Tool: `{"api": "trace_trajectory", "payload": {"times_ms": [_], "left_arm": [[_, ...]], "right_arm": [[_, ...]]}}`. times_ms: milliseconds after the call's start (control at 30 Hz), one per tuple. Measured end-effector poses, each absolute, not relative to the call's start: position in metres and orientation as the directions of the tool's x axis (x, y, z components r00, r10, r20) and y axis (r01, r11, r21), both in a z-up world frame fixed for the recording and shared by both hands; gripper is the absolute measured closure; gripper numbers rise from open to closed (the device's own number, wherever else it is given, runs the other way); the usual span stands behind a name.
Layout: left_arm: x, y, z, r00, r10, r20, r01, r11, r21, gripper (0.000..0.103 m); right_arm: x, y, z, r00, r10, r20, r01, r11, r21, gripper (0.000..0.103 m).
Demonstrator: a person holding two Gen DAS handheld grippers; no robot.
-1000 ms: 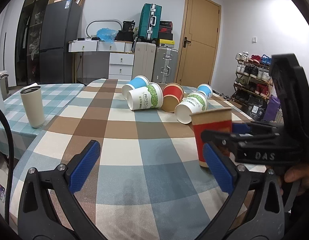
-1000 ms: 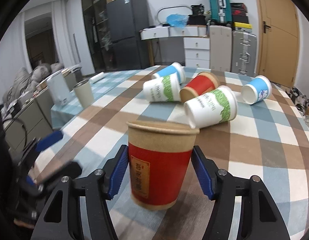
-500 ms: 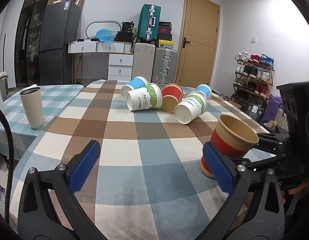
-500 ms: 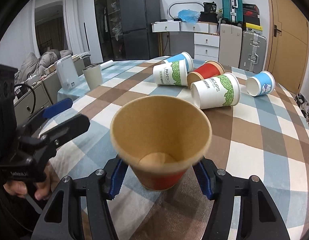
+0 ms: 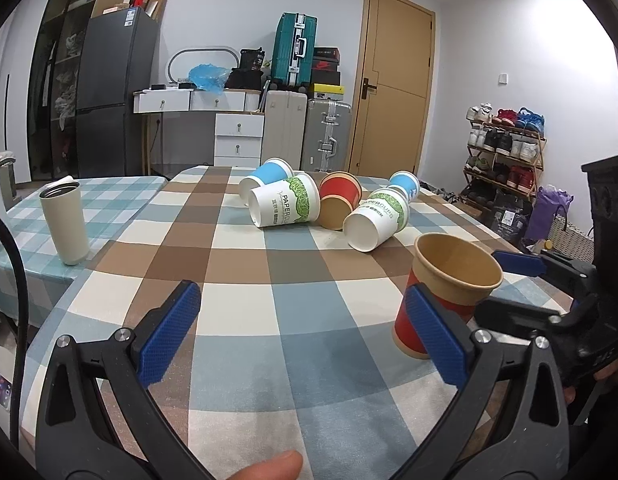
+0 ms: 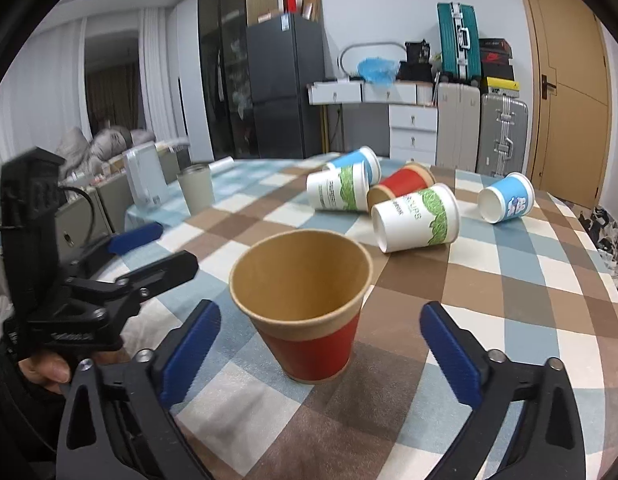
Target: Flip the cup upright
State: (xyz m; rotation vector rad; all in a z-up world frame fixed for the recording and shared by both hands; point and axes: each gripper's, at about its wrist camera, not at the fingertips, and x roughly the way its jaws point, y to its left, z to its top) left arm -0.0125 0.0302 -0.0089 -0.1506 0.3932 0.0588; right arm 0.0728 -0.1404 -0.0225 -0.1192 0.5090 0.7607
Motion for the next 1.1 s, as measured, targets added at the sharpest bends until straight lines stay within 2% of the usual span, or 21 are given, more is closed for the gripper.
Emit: {"api": "trace_trajectory", "payload": {"times_ms": [333, 800, 1100], "left_arm": [[-0.009, 0.019, -0.003, 0.922, 0.02, -0.388, -0.072, 0.99, -0.118, 0.001], [-0.006, 0.003, 0.003, 0.935, 0.006, -0.354, -0.033, 0.997, -0.071, 0.001], [-0.004, 0.004, 0.0, 0.933, -0.002, -0.36, -0.032, 0.995, -0.091, 0.001]], "right_arm": [[0.066, -0.173, -0.015, 0.626, 0.682, -0.378, -0.696, 0.707, 0.123, 0.0], [0.065, -0.176, -0.018, 0.616, 0.69, -0.381, -0.701, 0.7, 0.136, 0.0], [0.065, -0.178, -0.019, 0.613, 0.691, -0.384, -0.701, 0.699, 0.138, 0.0]]}}
